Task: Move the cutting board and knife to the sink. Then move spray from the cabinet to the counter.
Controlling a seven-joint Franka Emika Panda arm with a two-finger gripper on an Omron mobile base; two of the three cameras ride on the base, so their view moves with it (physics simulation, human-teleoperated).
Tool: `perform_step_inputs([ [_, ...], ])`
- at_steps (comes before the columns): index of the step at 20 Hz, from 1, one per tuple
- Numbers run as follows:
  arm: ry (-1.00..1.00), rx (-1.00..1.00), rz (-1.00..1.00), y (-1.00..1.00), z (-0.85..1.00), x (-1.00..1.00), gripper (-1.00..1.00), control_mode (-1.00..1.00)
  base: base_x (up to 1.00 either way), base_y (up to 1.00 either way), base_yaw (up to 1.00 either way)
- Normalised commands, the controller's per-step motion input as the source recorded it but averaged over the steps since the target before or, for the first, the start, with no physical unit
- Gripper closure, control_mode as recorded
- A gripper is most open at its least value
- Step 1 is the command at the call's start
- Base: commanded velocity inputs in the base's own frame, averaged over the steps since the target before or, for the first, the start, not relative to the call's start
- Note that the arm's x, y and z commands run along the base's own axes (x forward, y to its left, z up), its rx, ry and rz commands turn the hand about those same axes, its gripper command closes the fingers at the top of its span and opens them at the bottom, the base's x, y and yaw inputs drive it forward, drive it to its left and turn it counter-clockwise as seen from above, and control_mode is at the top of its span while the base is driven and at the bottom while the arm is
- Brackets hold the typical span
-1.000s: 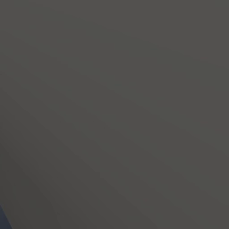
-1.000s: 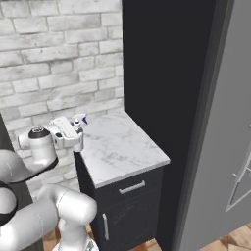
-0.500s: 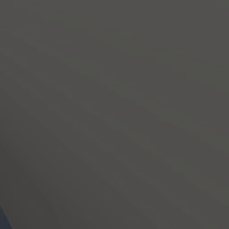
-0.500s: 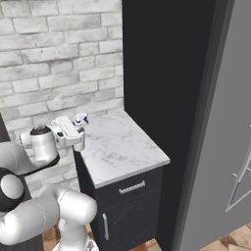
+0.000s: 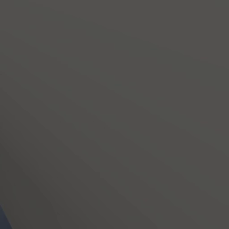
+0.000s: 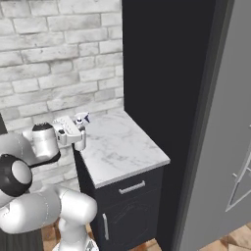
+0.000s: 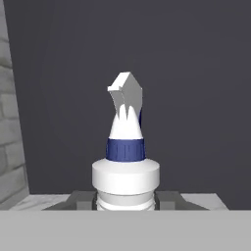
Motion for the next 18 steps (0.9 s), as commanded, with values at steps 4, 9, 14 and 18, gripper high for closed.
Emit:
perform_step_inputs([
  [4, 0.0, 0.0, 0.0, 0.0, -0.2, 0.0, 1.0, -1.0, 0.0, 0.0, 0.0],
  [9, -0.01, 0.0, 0.0, 0.0, -0.15, 0.0, -1.0, -1.0, 0.0, 0.0, 0.0],
  [14, 0.0, 0.0, -0.01, 0.0, 0.0, 0.01, -1.0, -1.0, 0.0, 0.0, 0.0],
  [18, -0.01, 0.0, -0.01, 0.0, 0.0, 0.03, -1.0, -1.0, 0.0, 0.0, 0.0],
])
